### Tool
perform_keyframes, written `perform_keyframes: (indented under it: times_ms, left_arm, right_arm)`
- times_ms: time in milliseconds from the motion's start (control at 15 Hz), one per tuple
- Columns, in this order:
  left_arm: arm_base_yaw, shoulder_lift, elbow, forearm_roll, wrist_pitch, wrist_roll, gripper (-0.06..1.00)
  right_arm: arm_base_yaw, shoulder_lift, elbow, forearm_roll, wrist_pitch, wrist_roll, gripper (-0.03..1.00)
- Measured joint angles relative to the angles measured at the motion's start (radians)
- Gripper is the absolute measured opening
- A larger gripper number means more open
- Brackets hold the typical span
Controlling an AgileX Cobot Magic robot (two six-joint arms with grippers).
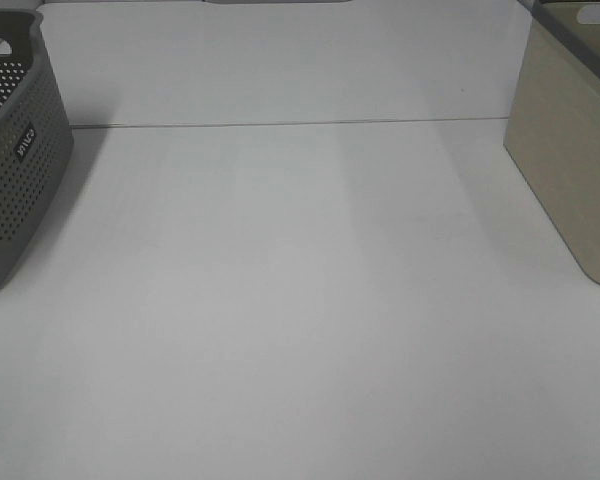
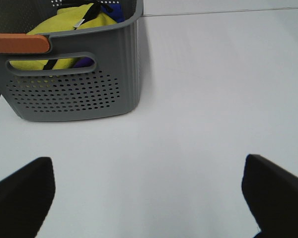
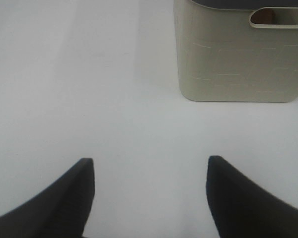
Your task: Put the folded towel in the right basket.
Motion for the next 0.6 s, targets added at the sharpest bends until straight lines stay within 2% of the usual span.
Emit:
perform_keyframes:
  times_ms: [600]
  left_arm:
    - [0.000, 0.000, 0.000, 0.000, 0.000, 0.000, 0.97]
  right_arm:
    - [0.000, -0.056, 0.000, 0.000, -0.001, 0.000, 0.62]
